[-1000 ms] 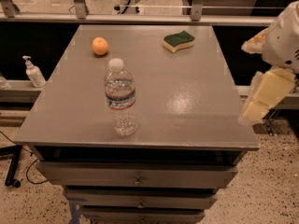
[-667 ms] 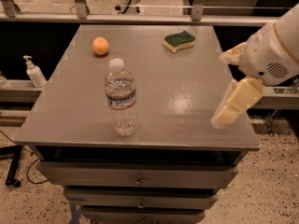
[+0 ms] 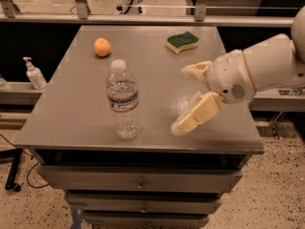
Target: Knock water bottle over
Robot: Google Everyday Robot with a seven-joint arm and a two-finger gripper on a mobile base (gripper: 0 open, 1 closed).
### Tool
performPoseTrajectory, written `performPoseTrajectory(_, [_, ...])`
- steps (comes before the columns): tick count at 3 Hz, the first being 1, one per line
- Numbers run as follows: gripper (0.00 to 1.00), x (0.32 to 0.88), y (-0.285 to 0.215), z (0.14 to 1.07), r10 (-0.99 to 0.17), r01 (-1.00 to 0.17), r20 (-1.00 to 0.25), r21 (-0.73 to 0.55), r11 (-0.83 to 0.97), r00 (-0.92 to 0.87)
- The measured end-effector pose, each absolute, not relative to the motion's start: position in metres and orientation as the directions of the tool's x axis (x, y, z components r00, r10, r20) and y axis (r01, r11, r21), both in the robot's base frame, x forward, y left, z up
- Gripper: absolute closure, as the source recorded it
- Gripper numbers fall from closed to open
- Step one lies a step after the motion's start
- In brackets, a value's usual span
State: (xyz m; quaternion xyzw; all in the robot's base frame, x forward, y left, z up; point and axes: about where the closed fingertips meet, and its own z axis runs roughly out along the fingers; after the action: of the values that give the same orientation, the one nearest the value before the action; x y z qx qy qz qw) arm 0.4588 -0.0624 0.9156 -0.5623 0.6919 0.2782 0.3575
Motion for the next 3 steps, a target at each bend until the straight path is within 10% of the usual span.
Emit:
performPoseTrajectory(2, [0.00, 0.437, 0.018, 0.928, -0.287, -0.990, -0.958, -0.027, 0.139, -0.014])
performPoseTrajectory(3, [0.18, 0.432, 0.045, 0.928, -0.227, -0.989, -0.974, -0.027, 0.145, -0.007])
